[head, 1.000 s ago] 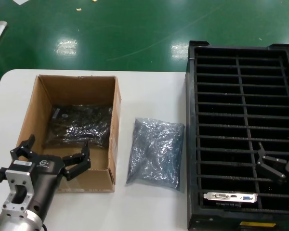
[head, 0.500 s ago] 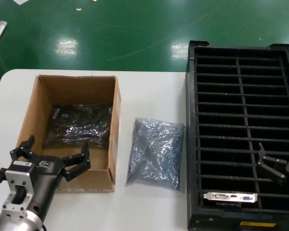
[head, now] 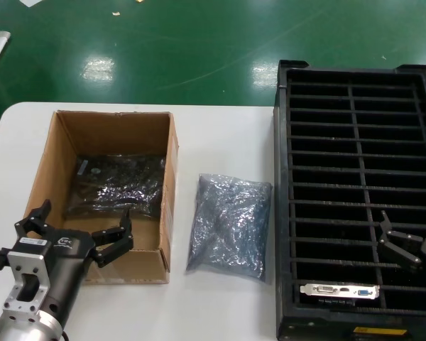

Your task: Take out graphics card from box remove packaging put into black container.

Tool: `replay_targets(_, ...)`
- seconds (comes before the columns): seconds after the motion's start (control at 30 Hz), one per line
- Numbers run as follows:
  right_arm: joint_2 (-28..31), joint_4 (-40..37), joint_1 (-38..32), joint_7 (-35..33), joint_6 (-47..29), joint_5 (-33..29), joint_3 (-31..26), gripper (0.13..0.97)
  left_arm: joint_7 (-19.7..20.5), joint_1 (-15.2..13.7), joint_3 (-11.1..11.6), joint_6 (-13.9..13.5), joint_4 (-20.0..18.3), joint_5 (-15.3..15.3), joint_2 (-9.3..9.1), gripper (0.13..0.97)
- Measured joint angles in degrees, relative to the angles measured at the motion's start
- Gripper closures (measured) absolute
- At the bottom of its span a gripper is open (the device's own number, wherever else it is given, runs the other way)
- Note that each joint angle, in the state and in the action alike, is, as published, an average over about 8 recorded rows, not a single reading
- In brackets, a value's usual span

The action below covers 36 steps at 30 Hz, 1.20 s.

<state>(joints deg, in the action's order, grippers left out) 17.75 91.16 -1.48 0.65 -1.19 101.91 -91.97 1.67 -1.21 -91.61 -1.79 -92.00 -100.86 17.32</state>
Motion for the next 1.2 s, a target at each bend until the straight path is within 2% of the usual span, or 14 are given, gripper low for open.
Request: replay_targets(1.2,0.0,0.0,0.0,0.0,0.0,0.0,0.0,0.129,0.0,0.0,0.0,0.0,0.0,0.0,0.00,0.132)
